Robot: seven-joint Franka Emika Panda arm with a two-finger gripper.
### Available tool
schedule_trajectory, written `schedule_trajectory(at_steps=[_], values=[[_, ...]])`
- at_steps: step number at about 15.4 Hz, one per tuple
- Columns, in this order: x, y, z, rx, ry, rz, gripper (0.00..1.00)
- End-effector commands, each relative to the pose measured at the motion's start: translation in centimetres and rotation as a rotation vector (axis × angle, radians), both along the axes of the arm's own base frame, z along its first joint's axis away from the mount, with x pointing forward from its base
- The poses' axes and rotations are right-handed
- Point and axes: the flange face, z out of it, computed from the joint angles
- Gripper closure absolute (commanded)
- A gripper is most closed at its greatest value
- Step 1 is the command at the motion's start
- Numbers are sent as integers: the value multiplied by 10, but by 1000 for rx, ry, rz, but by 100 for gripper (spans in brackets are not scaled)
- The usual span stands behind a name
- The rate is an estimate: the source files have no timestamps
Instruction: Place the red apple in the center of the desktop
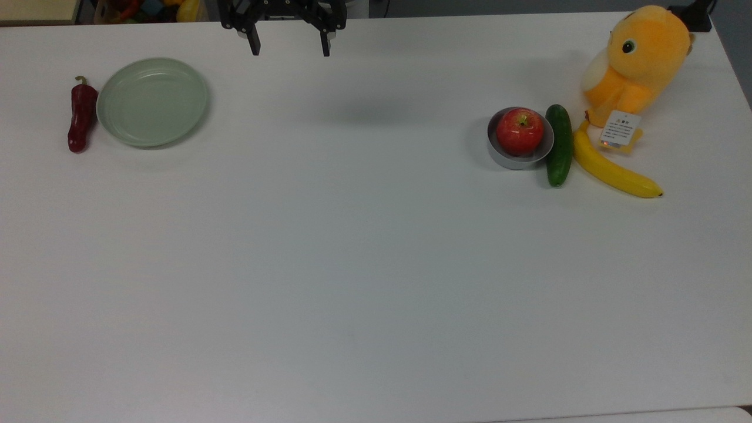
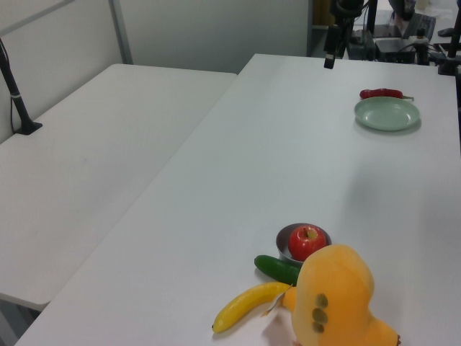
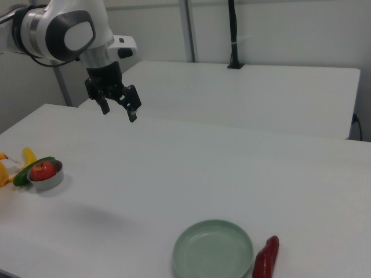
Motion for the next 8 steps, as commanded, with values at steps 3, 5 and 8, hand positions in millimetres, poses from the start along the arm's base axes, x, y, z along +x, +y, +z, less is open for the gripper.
schedule_trajectory(at_steps=[3,5,8], values=[[-9,-7,1,2,40,15,0],[-9,-1,-3,4,49,11,0],[0,21,-14,11,38,-34,0]])
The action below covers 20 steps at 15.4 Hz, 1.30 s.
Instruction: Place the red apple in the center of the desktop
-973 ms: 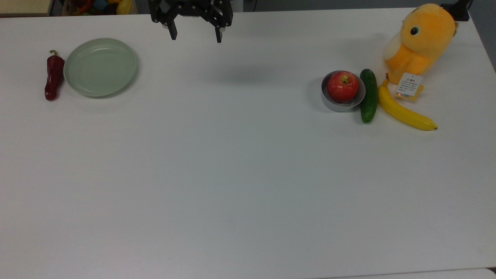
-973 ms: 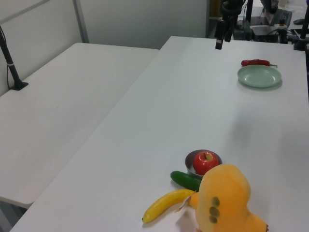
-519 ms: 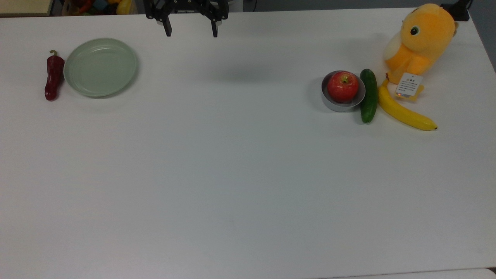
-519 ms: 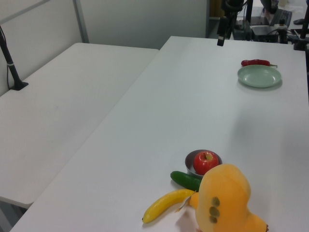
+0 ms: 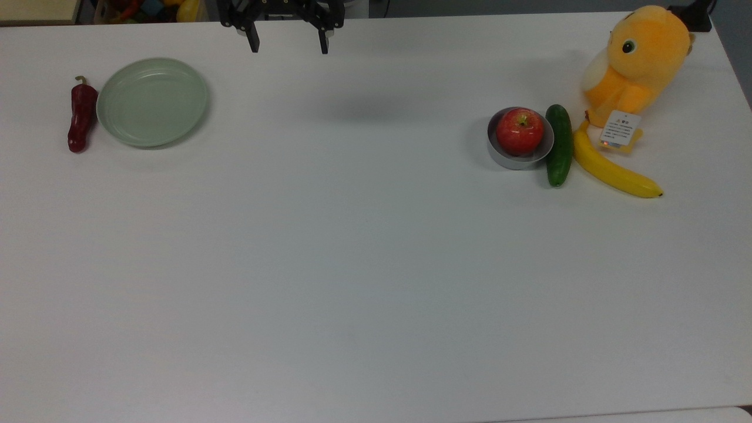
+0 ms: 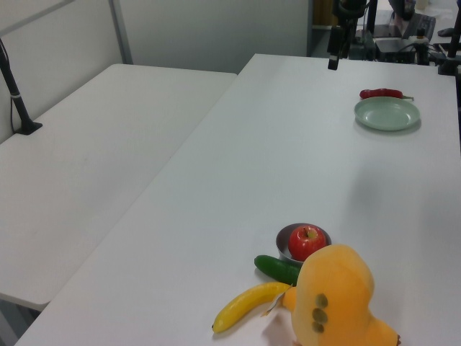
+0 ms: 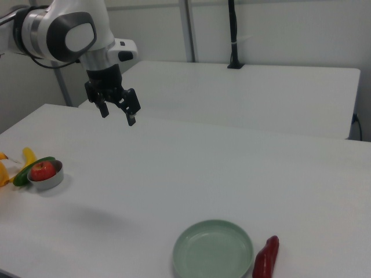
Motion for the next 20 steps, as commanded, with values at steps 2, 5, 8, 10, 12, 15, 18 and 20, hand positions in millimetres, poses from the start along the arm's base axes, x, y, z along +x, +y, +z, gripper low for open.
schedule_trajectory(at_steps=[2,5,8,10,12,15,18,20], values=[[3,58,-16,11,-13,22,0],[-7,133,-34,12,9,147,0],[-3,185,-60,22,21,186,0],[6,222,-82,37,-13,158,0],[9,255,-100,59,-54,136,0],[-3,291,-121,48,-39,188,0],[-16,314,-131,44,-17,228,0],[-27,327,-144,40,8,255,0]])
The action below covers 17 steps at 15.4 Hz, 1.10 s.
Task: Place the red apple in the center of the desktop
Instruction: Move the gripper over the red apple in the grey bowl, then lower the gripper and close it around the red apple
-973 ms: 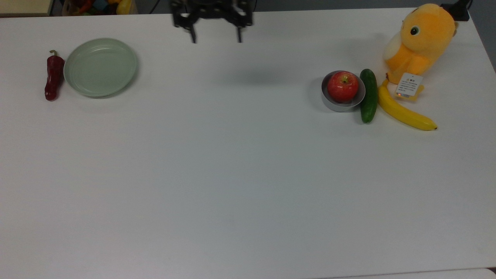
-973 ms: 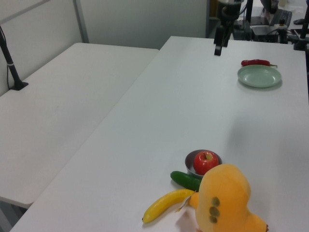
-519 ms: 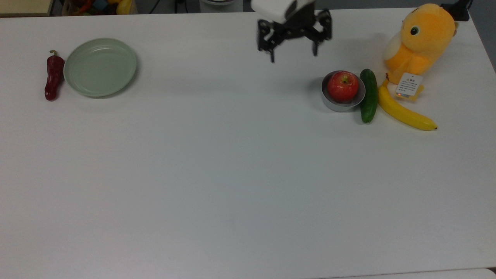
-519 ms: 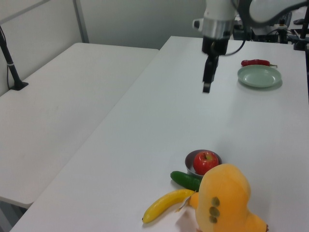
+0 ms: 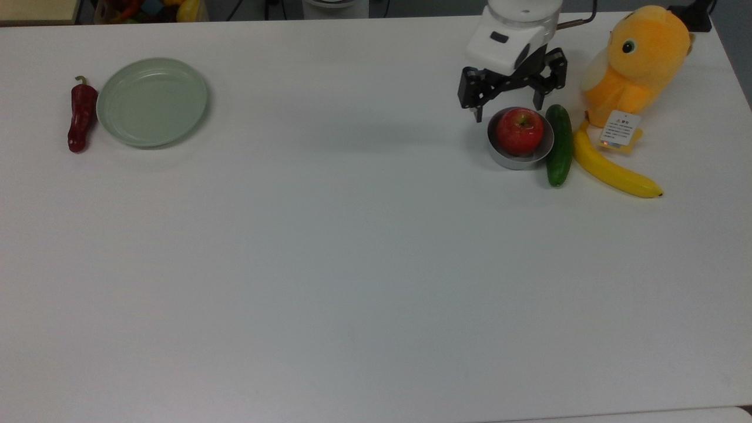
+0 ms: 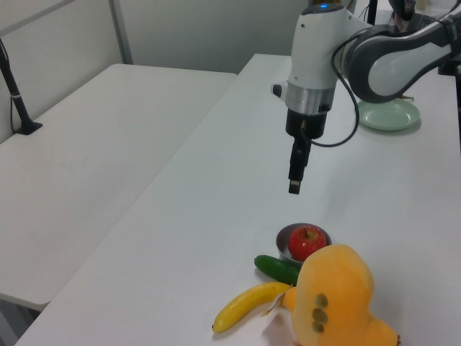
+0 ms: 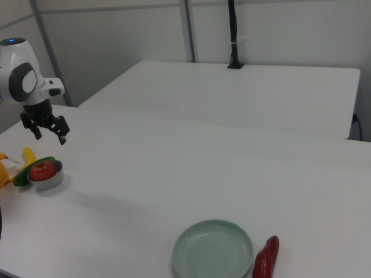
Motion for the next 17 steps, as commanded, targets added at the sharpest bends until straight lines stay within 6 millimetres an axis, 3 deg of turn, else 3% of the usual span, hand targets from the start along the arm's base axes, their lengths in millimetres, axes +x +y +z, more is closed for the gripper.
schedule_trajectory(at_steps=[1,3,4,6,17], values=[[-20,23,-21,-24,29,35,0],[-38,43,-33,-37,50,77,0],[-39,45,-36,-39,54,80,0],[-36,47,-60,-68,73,95,0],[-35,64,-92,-79,44,137,0]])
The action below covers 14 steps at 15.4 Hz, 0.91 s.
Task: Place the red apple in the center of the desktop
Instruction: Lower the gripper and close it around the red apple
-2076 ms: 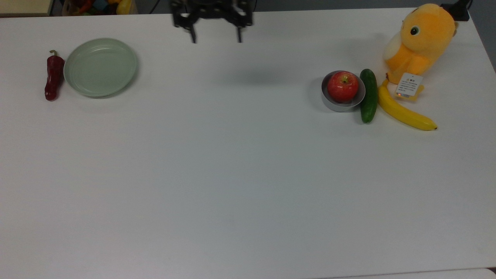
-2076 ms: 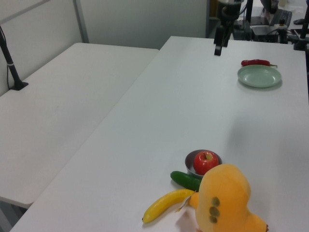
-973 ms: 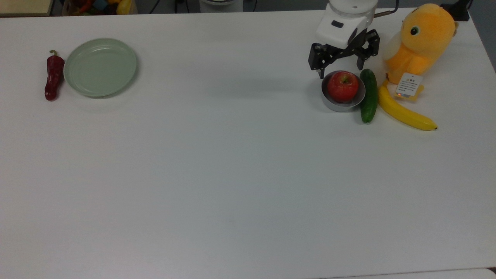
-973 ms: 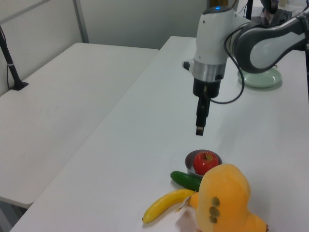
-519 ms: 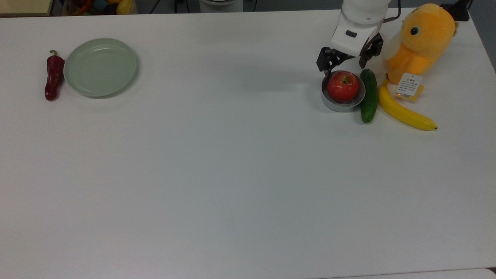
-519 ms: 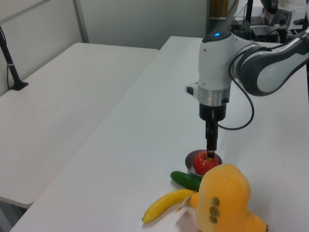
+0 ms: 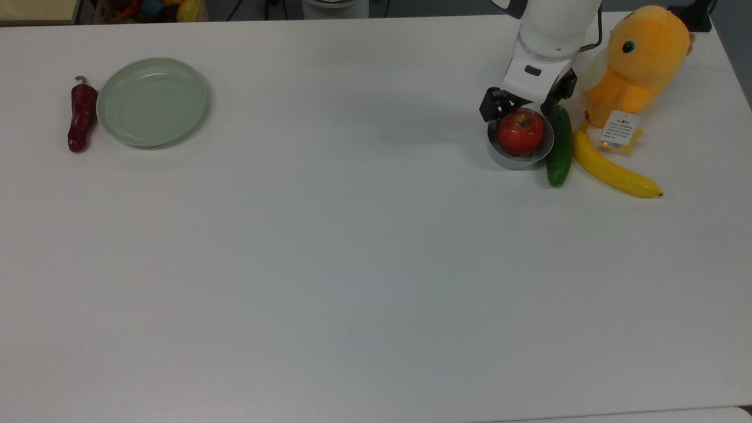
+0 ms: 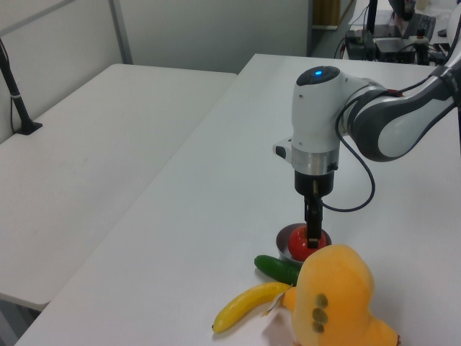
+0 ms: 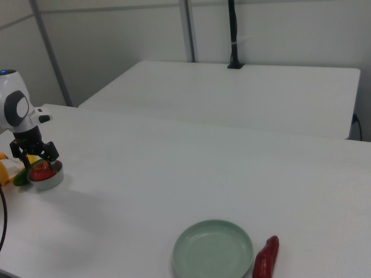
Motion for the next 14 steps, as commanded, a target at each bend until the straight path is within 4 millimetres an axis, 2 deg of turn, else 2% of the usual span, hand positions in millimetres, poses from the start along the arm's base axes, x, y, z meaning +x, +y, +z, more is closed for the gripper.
schedule_trajectory(at_steps=[1,3,4,6,8,12,14], values=[[0,9,-8,4,-33,8,0],[1,10,-10,-1,-45,18,0],[0,10,-12,-14,-50,24,21],[0,10,-12,-15,-50,19,57],[1,9,-11,-16,-51,17,62],[0,8,-5,-16,-54,15,62],[1,7,13,-3,-79,15,62]])
